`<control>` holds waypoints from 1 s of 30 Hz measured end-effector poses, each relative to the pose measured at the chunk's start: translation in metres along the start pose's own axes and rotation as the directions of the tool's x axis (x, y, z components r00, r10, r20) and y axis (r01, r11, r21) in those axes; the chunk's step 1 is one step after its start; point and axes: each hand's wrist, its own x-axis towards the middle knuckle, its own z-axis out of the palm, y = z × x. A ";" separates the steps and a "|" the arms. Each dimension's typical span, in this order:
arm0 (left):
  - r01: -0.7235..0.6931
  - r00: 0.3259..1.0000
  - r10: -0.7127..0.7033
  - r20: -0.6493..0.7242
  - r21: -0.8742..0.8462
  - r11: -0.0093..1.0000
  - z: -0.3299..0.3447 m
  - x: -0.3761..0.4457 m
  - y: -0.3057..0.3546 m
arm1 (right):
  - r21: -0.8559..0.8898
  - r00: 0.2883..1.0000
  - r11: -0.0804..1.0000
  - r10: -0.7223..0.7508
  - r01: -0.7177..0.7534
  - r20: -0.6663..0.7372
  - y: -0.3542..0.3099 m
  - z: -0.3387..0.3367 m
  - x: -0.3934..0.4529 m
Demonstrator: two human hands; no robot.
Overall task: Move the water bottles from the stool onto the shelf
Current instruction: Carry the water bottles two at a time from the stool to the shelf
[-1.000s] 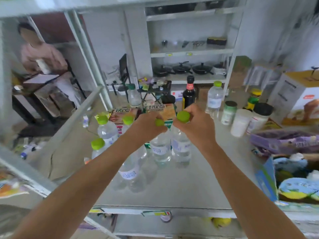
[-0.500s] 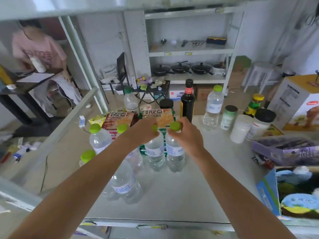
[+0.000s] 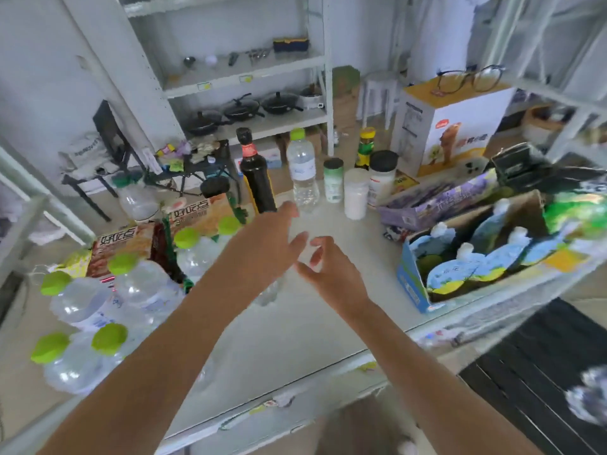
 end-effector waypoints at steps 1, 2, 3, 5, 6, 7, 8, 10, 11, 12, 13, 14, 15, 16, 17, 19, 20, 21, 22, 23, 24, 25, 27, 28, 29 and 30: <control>-0.058 0.998 0.059 0.027 -0.029 0.998 0.011 0.003 0.018 | 0.013 0.999 0.999 0.037 -0.037 -0.034 0.009 -0.013 -0.006; -0.111 0.992 0.114 0.052 -0.040 0.993 0.024 0.004 0.037 | 0.028 0.995 0.997 0.073 -0.072 -0.069 0.019 -0.027 -0.012; -0.162 0.983 0.165 0.074 -0.048 0.986 0.038 0.004 0.056 | 0.040 0.989 0.994 0.108 -0.105 -0.102 0.031 -0.043 -0.020; -0.254 0.958 0.262 0.116 -0.073 0.964 0.067 0.001 0.096 | 0.038 0.970 0.986 0.169 -0.165 -0.174 0.059 -0.083 -0.038; -0.301 0.939 0.312 0.143 -0.093 0.949 0.081 -0.001 0.116 | 0.041 0.953 0.978 0.208 -0.204 -0.220 0.075 -0.104 -0.048; -0.350 0.915 0.365 0.174 -0.113 0.930 0.096 -0.003 0.138 | 0.056 0.928 0.967 0.254 -0.248 -0.271 0.092 -0.126 -0.061; -0.395 0.886 0.416 0.203 -0.134 0.909 0.111 -0.006 0.160 | 0.071 0.897 0.955 0.296 -0.289 -0.328 0.111 -0.147 -0.074; -0.461 0.833 0.491 0.255 -0.170 0.871 0.142 -0.015 0.205 | 0.094 0.816 0.920 0.382 -0.380 -0.435 0.150 -0.189 -0.107; -0.483 0.808 0.516 0.285 -0.180 0.857 0.158 -0.020 0.228 | 0.123 0.771 0.896 0.432 -0.427 -0.469 0.172 -0.208 -0.126; -0.497 0.784 0.530 0.324 -0.183 0.848 0.175 -0.026 0.250 | 0.157 0.726 0.867 0.484 -0.472 -0.489 0.193 -0.227 -0.146; -0.502 0.762 0.535 0.365 -0.189 0.844 0.192 -0.032 0.272 | 0.184 0.681 0.835 0.533 -0.518 -0.502 0.215 -0.245 -0.167; -0.499 0.742 0.536 0.402 -0.202 0.843 0.211 -0.037 0.293 | 0.200 0.641 0.804 0.574 -0.561 -0.510 0.236 -0.263 -0.189; -0.495 0.725 0.537 0.432 -0.217 0.841 0.228 -0.042 0.314 | 0.209 0.605 0.772 0.609 -0.600 -0.513 0.257 -0.280 -0.210; -0.495 0.707 0.540 0.456 -0.226 0.839 0.246 -0.046 0.333 | 0.215 0.572 0.739 0.642 -0.638 -0.511 0.277 -0.296 -0.231; -0.505 0.686 0.547 0.479 -0.228 0.833 0.264 -0.051 0.350 | 0.217 0.539 0.705 0.673 -0.675 -0.507 0.295 -0.309 -0.253; -0.540 0.642 0.560 0.524 -0.210 0.815 0.294 -0.058 0.380 | 0.227 0.474 0.639 0.723 -0.735 -0.503 0.327 -0.330 -0.292; -0.555 0.621 0.562 0.546 -0.201 0.808 0.308 -0.060 0.394 | 0.243 0.442 0.609 0.747 -0.755 -0.497 0.341 -0.337 -0.309; -0.566 0.602 0.566 0.563 -0.198 0.800 0.319 -0.062 0.407 | 0.256 0.412 0.577 0.770 -0.776 -0.486 0.353 -0.344 -0.323; -0.574 0.585 0.567 0.580 -0.197 0.795 0.330 -0.062 0.418 | 0.255 0.392 0.548 0.790 -0.797 -0.471 0.364 -0.350 -0.335; -0.581 0.569 0.565 0.598 -0.194 0.790 0.339 -0.061 0.428 | 0.235 0.380 0.521 0.805 -0.821 -0.455 0.373 -0.355 -0.344; -0.590 0.551 0.562 0.617 -0.188 0.785 0.347 -0.060 0.437 | 0.204 0.371 0.495 0.816 -0.845 -0.443 0.381 -0.359 -0.351; -0.601 0.535 0.558 0.634 -0.180 0.779 0.356 -0.057 0.444 | 0.177 0.357 0.466 0.828 -0.867 -0.434 0.388 -0.362 -0.357; -0.614 0.522 0.534 0.665 -0.141 0.776 0.372 -0.052 0.454 | 0.156 0.325 0.412 0.858 -0.897 -0.398 0.400 -0.364 -0.368; -0.616 0.522 0.515 0.680 -0.117 0.779 0.379 -0.050 0.457 | 0.149 0.314 0.391 0.872 -0.908 -0.376 0.405 -0.361 -0.372; -0.621 0.523 0.501 0.690 -0.095 0.778 0.386 -0.049 0.458 | 0.137 0.306 0.373 0.883 -0.918 -0.355 0.410 -0.358 -0.376; -0.629 0.523 0.492 0.696 -0.075 0.774 0.393 -0.048 0.460 | 0.123 0.301 0.357 0.894 -0.926 -0.332 0.415 -0.354 -0.379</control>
